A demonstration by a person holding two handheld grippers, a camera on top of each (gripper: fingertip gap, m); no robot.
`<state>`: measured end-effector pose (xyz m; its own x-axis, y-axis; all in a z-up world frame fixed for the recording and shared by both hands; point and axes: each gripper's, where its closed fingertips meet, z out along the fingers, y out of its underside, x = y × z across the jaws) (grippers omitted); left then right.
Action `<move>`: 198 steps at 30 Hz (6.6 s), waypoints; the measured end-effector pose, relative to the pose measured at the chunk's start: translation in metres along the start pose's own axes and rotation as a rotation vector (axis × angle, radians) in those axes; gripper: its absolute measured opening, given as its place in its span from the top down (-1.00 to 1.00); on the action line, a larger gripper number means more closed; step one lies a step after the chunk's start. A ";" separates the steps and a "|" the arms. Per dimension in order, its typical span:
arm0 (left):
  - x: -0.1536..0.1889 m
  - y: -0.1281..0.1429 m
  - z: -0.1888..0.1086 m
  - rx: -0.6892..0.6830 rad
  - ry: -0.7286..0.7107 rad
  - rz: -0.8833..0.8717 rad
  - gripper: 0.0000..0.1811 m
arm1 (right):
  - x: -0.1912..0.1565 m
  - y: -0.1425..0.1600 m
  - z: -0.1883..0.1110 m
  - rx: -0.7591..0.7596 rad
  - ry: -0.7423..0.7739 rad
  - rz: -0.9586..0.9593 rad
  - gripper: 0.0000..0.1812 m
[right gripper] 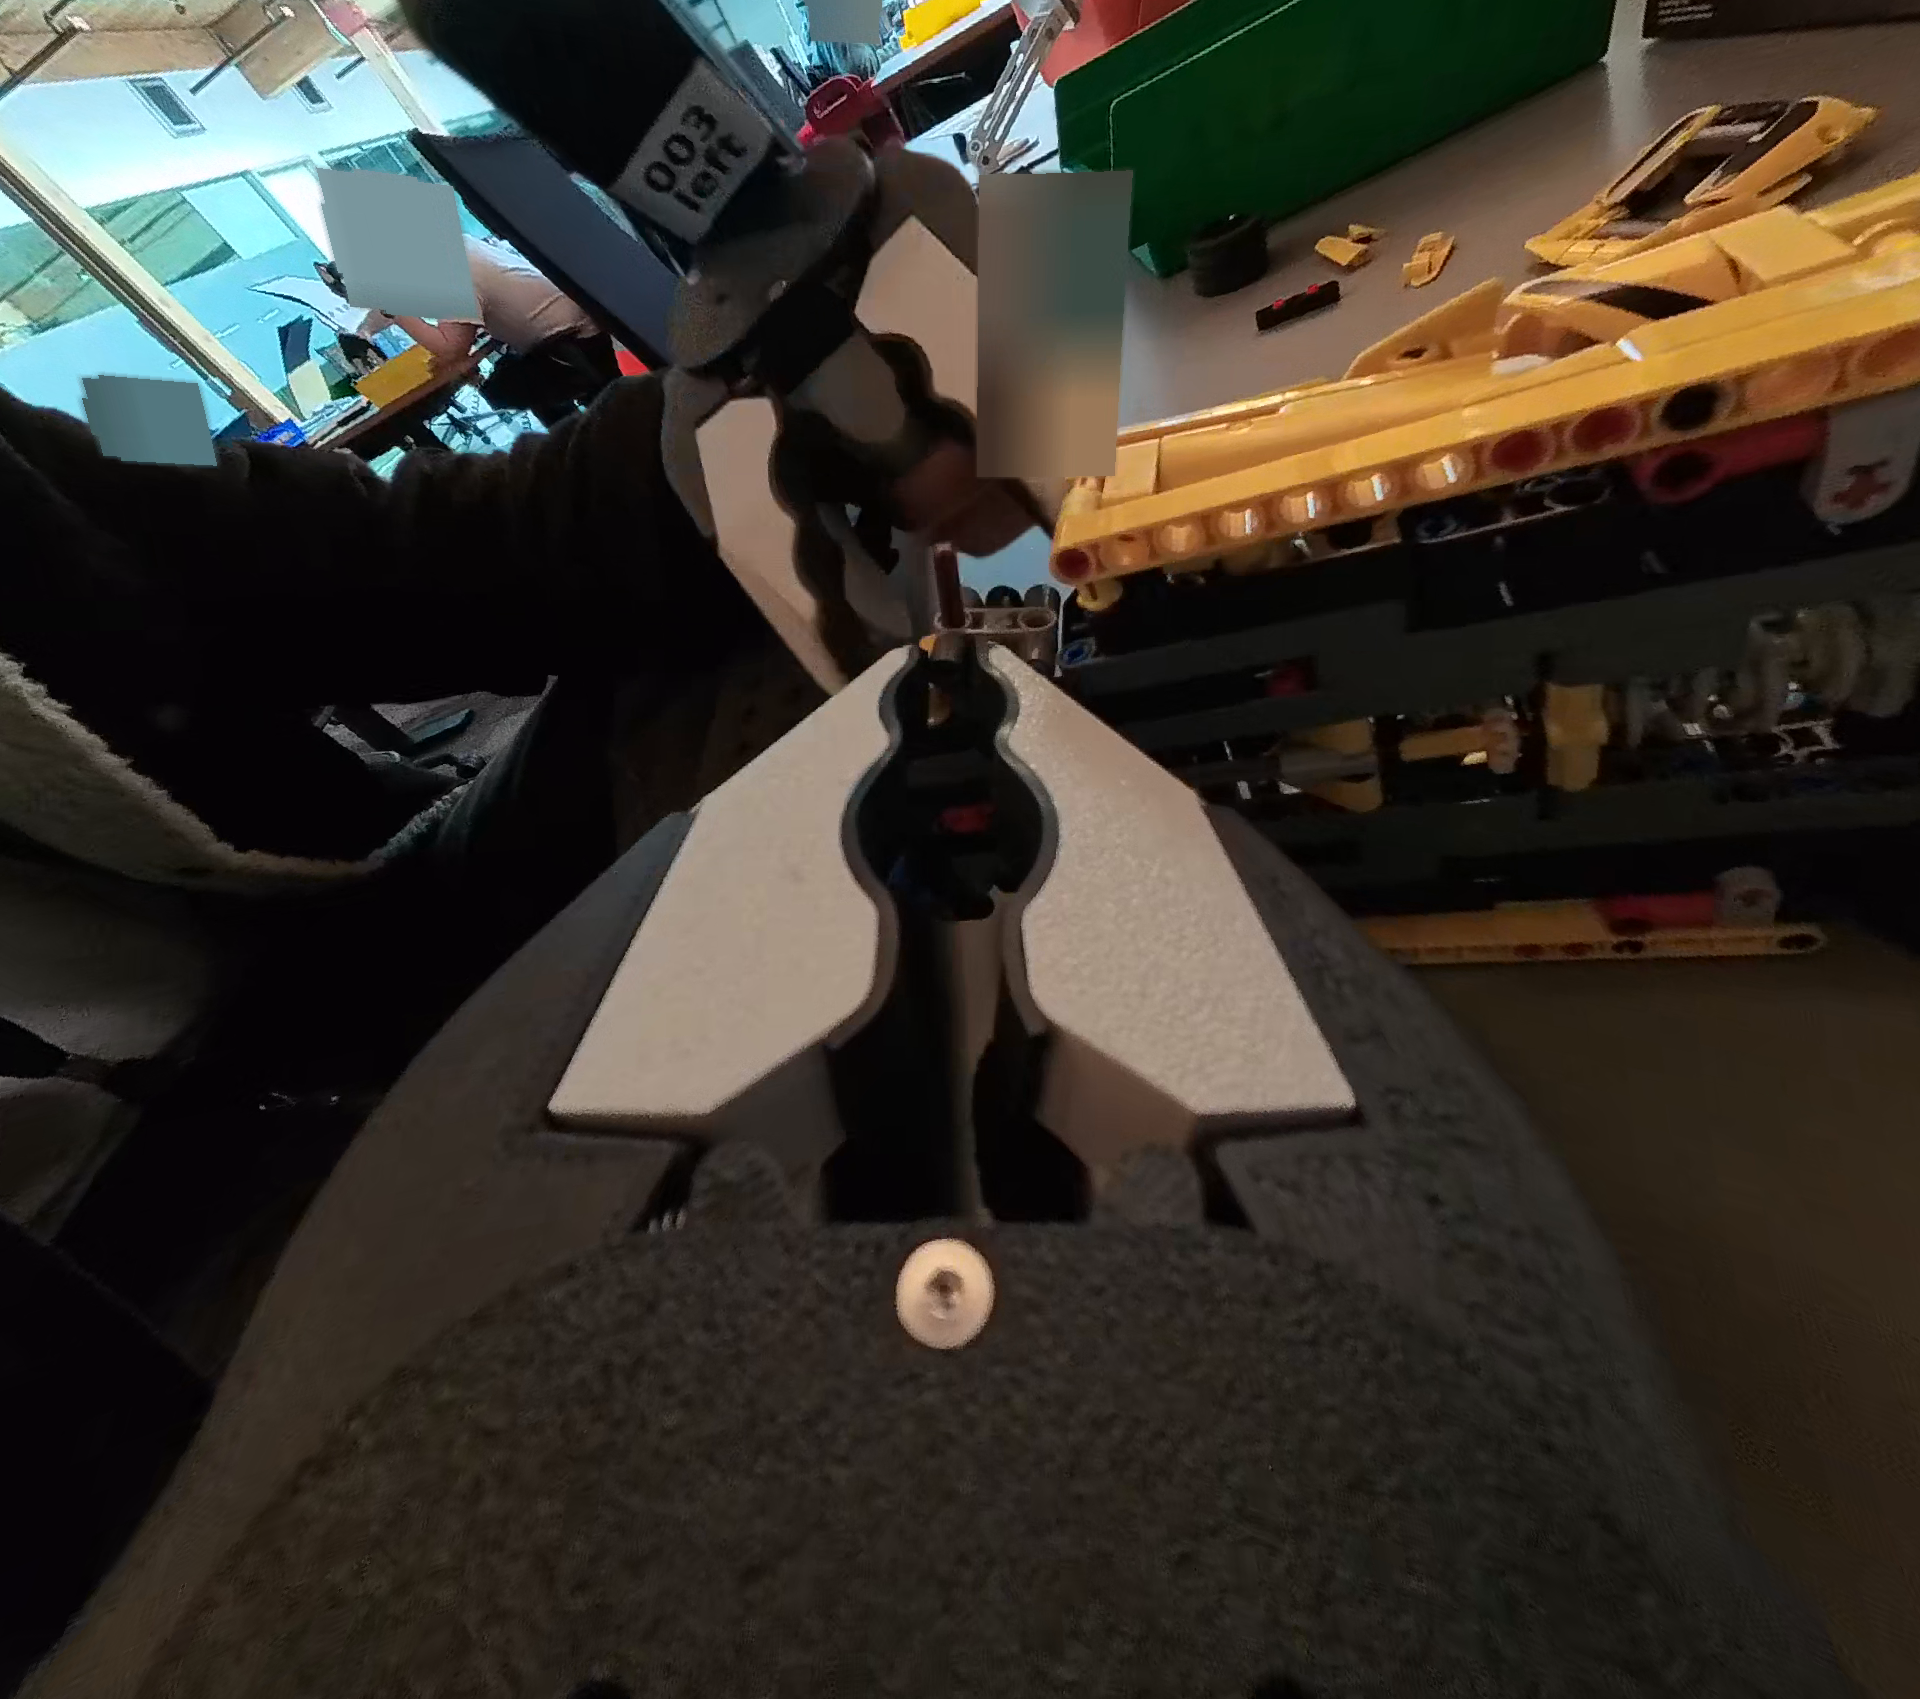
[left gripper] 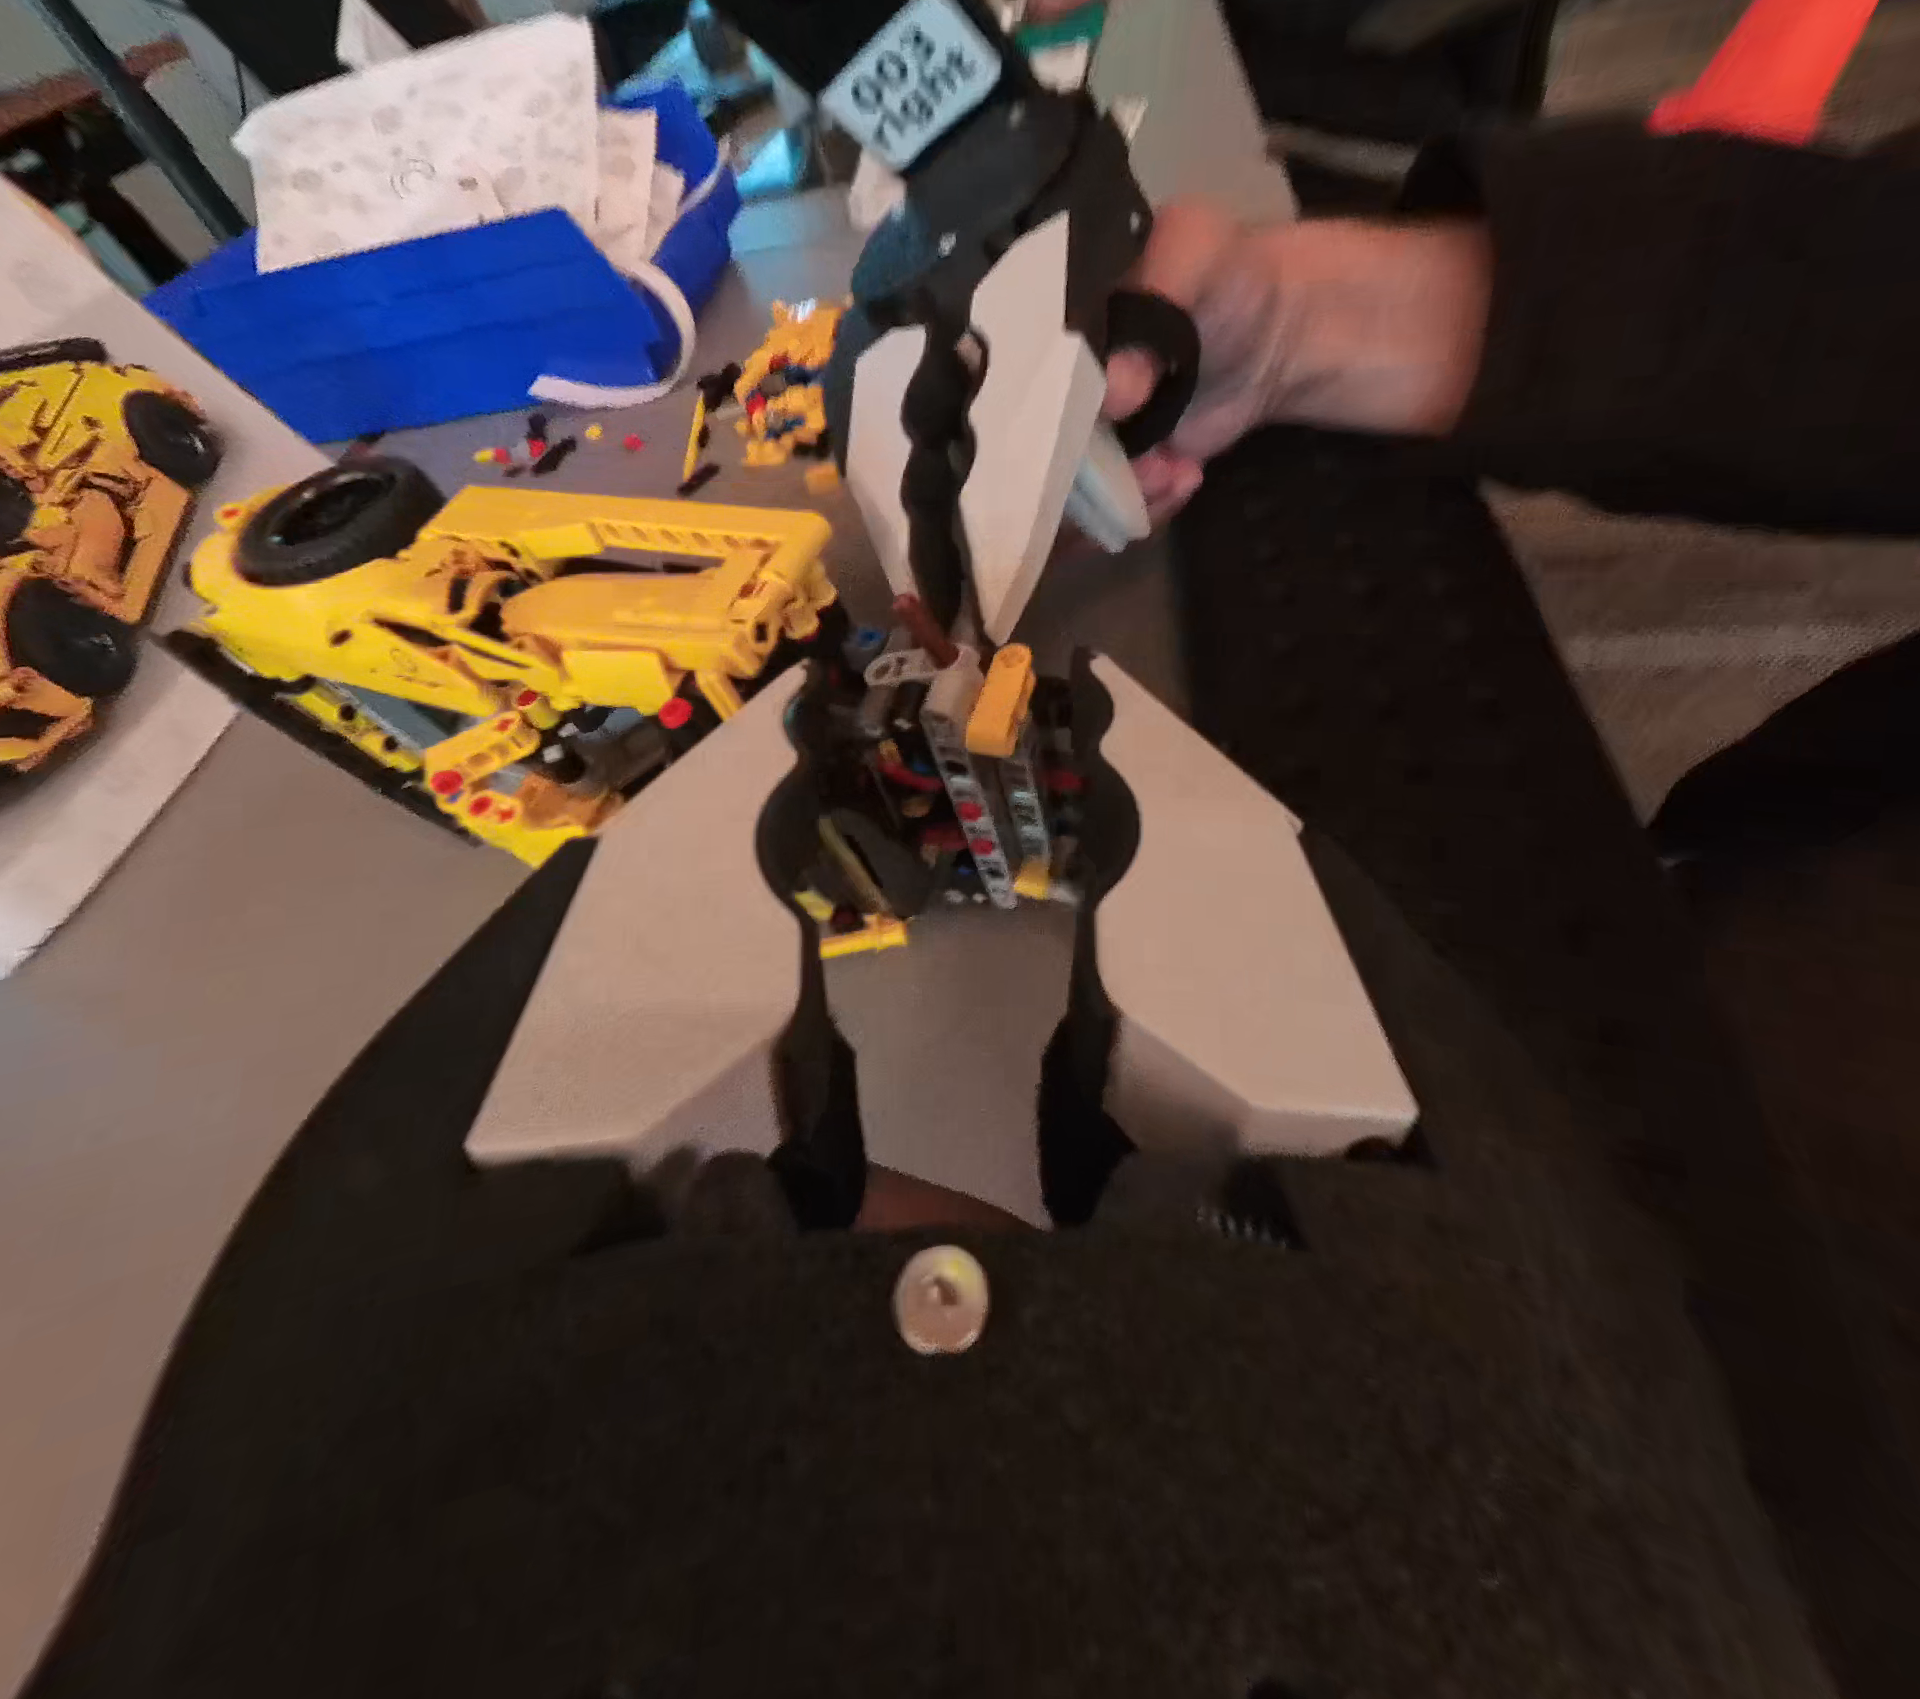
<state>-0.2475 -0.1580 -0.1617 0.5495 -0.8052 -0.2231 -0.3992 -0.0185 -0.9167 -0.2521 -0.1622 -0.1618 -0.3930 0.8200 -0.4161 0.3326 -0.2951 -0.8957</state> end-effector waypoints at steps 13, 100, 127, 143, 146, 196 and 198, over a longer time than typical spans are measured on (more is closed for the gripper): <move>0.002 0.022 0.000 -0.404 0.229 0.077 0.59 | -0.001 0.000 0.002 -0.001 0.001 0.001 0.92; -0.044 0.087 -0.036 -0.293 -0.100 -0.121 0.66 | 0.046 0.044 -0.001 -0.229 0.375 -0.282 0.66; -0.132 0.101 -0.060 -0.024 -0.328 -1.061 0.50 | 0.163 -0.017 0.027 -0.028 0.178 0.779 0.41; -0.086 0.127 -0.034 -0.242 -0.239 -0.974 0.71 | 0.113 -0.063 0.045 -0.803 0.748 -0.123 0.51; -0.087 0.131 -0.036 -0.279 -0.274 -0.944 0.71 | 0.106 -0.063 0.053 -0.844 0.817 -0.173 0.50; -0.015 -0.009 -0.002 0.157 -0.321 -0.301 0.76 | 0.019 0.008 -0.005 -0.014 0.476 -0.367 0.68; -0.013 -0.007 0.001 0.146 -0.305 -0.302 0.75 | 0.021 0.009 -0.001 -0.032 0.508 -0.423 0.68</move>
<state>-0.2515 -0.1468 -0.1523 0.8254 -0.5645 -0.0063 -0.0920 -0.1236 -0.9881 -0.2564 -0.1473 -0.1780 -0.0446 0.9936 0.1036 0.2662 0.1117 -0.9574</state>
